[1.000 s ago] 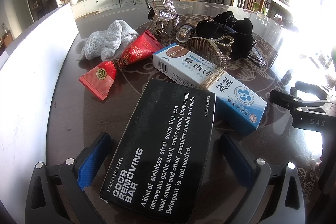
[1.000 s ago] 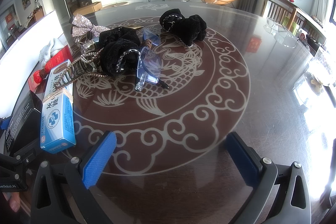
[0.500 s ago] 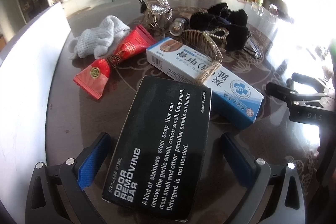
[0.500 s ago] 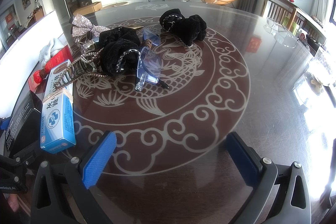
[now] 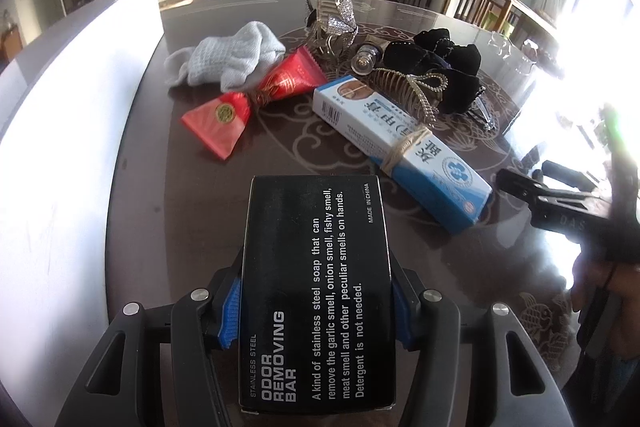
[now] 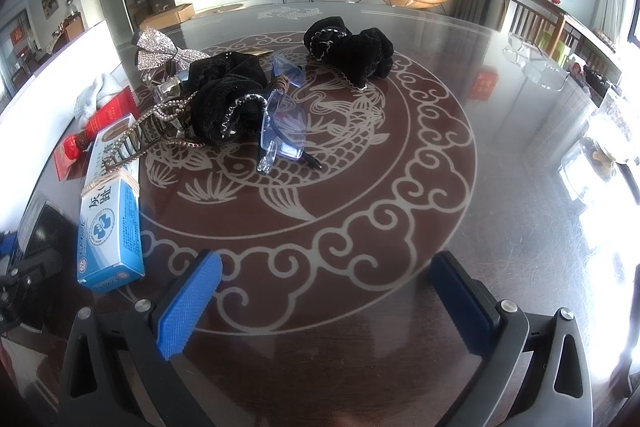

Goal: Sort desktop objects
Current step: 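Grasp the blue-white ointment box with the right gripper while the left holds the black box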

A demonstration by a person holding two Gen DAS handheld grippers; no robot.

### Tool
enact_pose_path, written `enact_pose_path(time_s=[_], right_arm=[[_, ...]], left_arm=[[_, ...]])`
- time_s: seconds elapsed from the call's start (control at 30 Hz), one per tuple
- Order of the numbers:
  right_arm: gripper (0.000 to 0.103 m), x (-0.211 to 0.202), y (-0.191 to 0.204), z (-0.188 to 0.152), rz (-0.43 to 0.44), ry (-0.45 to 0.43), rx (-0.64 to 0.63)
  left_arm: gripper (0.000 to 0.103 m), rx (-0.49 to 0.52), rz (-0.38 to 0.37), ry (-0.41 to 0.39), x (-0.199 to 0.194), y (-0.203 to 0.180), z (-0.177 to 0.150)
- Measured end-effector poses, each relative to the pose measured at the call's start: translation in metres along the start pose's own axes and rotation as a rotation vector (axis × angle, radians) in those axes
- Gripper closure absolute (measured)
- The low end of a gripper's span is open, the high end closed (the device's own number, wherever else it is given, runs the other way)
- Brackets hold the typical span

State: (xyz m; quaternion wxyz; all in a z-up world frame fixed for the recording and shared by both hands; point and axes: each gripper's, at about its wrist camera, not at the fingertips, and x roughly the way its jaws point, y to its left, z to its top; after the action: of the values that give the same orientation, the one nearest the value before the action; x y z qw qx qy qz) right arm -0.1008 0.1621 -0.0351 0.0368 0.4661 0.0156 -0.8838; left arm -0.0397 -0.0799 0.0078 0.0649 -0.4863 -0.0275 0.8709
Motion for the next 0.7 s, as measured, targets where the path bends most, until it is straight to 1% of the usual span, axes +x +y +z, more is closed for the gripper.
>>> enact_pose_path(time_s=[0.03, 0.07, 0.1, 0.13, 0.17, 0.2, 0.23, 0.33, 0.4, 0.43, 0.47, 0.5, 0.53, 0.57, 0.63, 0.7], right_arm=[[0.006, -0.002, 0.002, 0.003, 0.037, 0.008, -0.006], [0.011, -0.008, 0.004, 0.003, 0.104, -0.001, -0.007], [0.013, -0.017, 0.011, 0.004, 0.174, -0.020, -0.016], [0.013, -0.028, 0.022, 0.005, 0.224, -0.047, -0.049], [0.013, -0.035, 0.035, 0.006, 0.250, -0.065, -0.090], [0.013, -0.038, 0.050, 0.007, 0.268, -0.066, -0.137], [0.013, -0.037, 0.067, 0.010, 0.282, -0.047, -0.186], [0.014, -0.023, 0.095, 0.019, 0.275, -0.001, -0.243], [0.015, -0.009, 0.108, 0.029, 0.261, 0.026, -0.259], [0.021, -0.003, 0.113, 0.032, 0.260, 0.035, -0.261], [0.025, 0.001, 0.116, 0.035, 0.259, 0.047, -0.264], [0.035, 0.006, 0.118, 0.036, 0.259, 0.063, -0.270], [0.050, 0.008, 0.121, 0.037, 0.251, 0.066, -0.279], [0.059, 0.006, 0.121, 0.036, 0.240, 0.051, -0.288], [0.058, -0.001, 0.115, 0.030, 0.258, 0.059, -0.276], [0.058, -0.013, 0.105, 0.019, 0.253, 0.059, -0.273]], left_arm=[[0.046, 0.002, -0.008, -0.004, -0.003, 0.000, -0.002], [0.046, 0.007, -0.008, -0.012, -0.008, -0.001, -0.004], [0.046, 0.016, -0.010, -0.018, -0.012, -0.003, -0.006], [0.046, 0.024, -0.014, -0.025, -0.017, -0.006, -0.007], [0.046, 0.027, -0.020, -0.031, -0.022, -0.009, -0.007], [0.046, 0.026, -0.029, -0.036, -0.027, -0.010, -0.007], [0.046, 0.024, -0.038, -0.041, -0.032, -0.008, -0.007], [0.046, 0.019, -0.054, -0.049, -0.046, -0.008, -0.007], [0.046, 0.014, -0.053, -0.051, -0.054, -0.004, -0.008], [0.046, 0.013, -0.043, -0.051, -0.058, -0.001, -0.010], [0.046, 0.007, -0.053, -0.052, -0.062, 0.002, -0.011], [0.046, 0.004, -0.058, -0.050, -0.064, 0.006, -0.013], [0.046, 0.004, -0.058, -0.049, -0.066, 0.006, -0.014], [0.046, 0.005, -0.058, -0.053, -0.070, 0.008, -0.015], [0.046, 0.013, -0.063, -0.065, -0.078, 0.011, -0.017], [0.046, 0.021, -0.080, -0.074, -0.087, 0.014, -0.018]])
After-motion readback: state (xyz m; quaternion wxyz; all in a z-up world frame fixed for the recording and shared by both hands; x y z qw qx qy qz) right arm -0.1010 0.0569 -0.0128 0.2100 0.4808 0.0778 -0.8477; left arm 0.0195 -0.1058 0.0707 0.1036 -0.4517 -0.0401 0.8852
